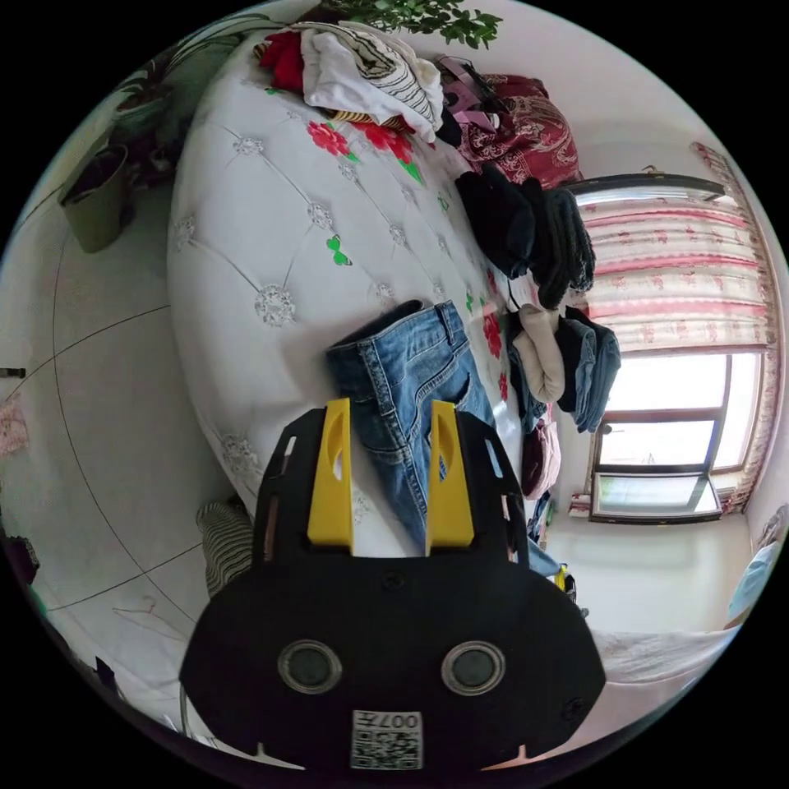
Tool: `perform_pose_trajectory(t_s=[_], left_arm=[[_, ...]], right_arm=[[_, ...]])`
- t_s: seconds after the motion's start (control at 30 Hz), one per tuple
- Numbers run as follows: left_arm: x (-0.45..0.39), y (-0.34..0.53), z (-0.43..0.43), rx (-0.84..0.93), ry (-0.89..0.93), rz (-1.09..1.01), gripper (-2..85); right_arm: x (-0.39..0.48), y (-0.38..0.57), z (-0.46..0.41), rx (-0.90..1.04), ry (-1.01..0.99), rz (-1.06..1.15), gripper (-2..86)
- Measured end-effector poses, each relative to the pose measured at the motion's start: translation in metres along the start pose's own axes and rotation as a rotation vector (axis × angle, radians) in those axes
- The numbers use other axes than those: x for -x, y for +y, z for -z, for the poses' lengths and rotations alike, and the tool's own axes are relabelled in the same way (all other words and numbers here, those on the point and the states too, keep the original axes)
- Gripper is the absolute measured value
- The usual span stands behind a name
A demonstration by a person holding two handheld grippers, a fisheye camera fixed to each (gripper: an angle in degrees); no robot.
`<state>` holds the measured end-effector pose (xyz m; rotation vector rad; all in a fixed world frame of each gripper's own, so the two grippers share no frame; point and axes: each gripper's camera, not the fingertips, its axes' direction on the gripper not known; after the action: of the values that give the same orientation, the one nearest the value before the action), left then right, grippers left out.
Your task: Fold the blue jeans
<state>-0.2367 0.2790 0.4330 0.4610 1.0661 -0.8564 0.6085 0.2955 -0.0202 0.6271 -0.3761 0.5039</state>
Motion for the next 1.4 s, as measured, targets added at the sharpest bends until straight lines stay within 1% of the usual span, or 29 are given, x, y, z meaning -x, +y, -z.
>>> perform_pose_trajectory(t_s=[0.07,0.1,0.17,0.2,0.23,0.27,0.3,0.33,0.37,0.4,0.43,0.47,0.6,0.7,0.77,0.83,0.87,0.93,0.97,1.03,1.07,1.13,1.17,1.2,1.23,1.27,1.3,1.33,1.4], left_arm=[[0.001,-0.006,-0.006,0.003,0.003,0.003,13.5],[0.003,-0.009,-0.008,0.004,0.004,0.008,13.5],[0.007,-0.013,-0.009,0.002,0.008,0.02,13.3],[0.01,-0.014,-0.008,0.002,0.016,0.021,13.1],[0.014,-0.016,-0.007,0.003,0.015,0.021,12.8],[0.016,-0.017,-0.007,0.003,0.013,0.022,12.5],[0.021,-0.018,-0.006,0.002,0.015,0.025,11.9],[0.026,-0.018,-0.006,-0.001,0.021,0.032,11.4],[0.029,-0.019,-0.005,-0.003,0.025,0.038,11.2],[0.035,-0.02,-0.004,-0.009,0.037,0.051,11.1],[0.041,-0.021,-0.003,-0.011,0.053,0.058,11.0],[0.044,-0.022,-0.003,-0.011,0.057,0.058,11.0],[0.059,-0.028,-0.005,-0.023,0.058,0.04,8.0],[0.067,-0.035,-0.004,-0.027,0.053,0.027,3.2],[0.055,-0.04,0.0,-0.041,0.07,-0.036,1.5],[0.017,-0.046,0.005,-0.034,0.17,-0.199,0.4],[0.003,-0.046,0.006,-0.021,0.19,-0.258,0.3],[-0.066,-0.039,0.01,0.034,0.257,-0.546,0.1],[-0.086,-0.034,0.01,0.053,0.27,-0.631,0.0],[-0.158,-0.003,0.004,0.172,0.36,-0.965,0.2],[-0.173,0.008,0.001,0.206,0.392,-1.042,0.3],[-0.223,0.061,-0.023,0.397,0.51,-1.294,1.0],[-0.232,0.076,-0.033,0.453,0.526,-1.339,1.4],[-0.243,0.107,-0.059,0.558,0.54,-1.416,2.2],[-0.245,0.137,-0.089,0.669,0.535,-1.459,3.6],[-0.244,0.151,-0.105,0.733,0.521,-1.466,4.3],[-0.238,0.172,-0.135,0.842,0.472,-1.465,5.0],[-0.231,0.182,-0.154,0.891,0.412,-1.43,5.9],[-0.219,0.178,-0.16,0.903,0.39,-1.354,7.4]], right_arm=[[0.108,0.016,-0.042,0.109,-0.028,0.315,0.5],[0.133,0.027,-0.054,0.131,-0.035,0.39,0.5],[0.216,0.086,-0.107,0.234,-0.073,0.643,0.6],[0.232,0.104,-0.122,0.26,-0.087,0.69,0.6],[0.255,0.143,-0.157,0.326,-0.114,0.763,0.7],[0.267,0.183,-0.199,0.43,-0.129,0.806,0.8],[0.269,0.203,-0.223,0.501,-0.131,0.811,0.9],[0.268,0.242,-0.273,0.703,-0.128,0.809,0.8],[0.261,0.276,-0.316,0.948,-0.12,0.8,0.6],[0.258,0.291,-0.331,1.053,-0.123,0.79,0.4],[0.252,0.306,-0.34,1.097,-0.108,0.768,0.1],[0.252,0.306,-0.332,1.039,-0.13,0.775,0.0],[0.251,0.281,-0.307,0.96,-0.171,0.749,-0.1],[0.238,0.257,-0.286,0.872,-0.168,0.661,-0.1],[0.222,0.238,-0.267,0.801,-0.163,0.58,-0.1],[0.206,0.225,-0.252,0.753,-0.151,0.513,0.0],[0.194,0.216,-0.243,0.729,-0.144,0.466,0.1],[0.176,0.203,-0.227,0.672,-0.129,0.401,0.1],[0.166,0.196,-0.216,0.634,-0.119,0.372,0.1],[0.154,0.187,-0.203,0.588,-0.097,0.346,0.2],[0.145,0.182,-0.194,0.557,-0.073,0.333,0.3],[0.13,0.176,-0.184,0.514,-0.036,0.304,0.5],[0.119,0.174,-0.178,0.487,-0.007,0.277,0.6],[0.114,0.173,-0.175,0.475,0.006,0.264,0.7],[0.101,0.173,-0.172,0.464,0.032,0.235,1.1],[0.088,0.173,-0.172,0.472,0.058,0.201,1.5],[0.082,0.173,-0.172,0.479,0.069,0.184,1.7],[0.07,0.173,-0.17,0.489,0.083,0.153,2.3],[0.054,0.172,-0.165,0.486,0.093,0.113,3.1]])
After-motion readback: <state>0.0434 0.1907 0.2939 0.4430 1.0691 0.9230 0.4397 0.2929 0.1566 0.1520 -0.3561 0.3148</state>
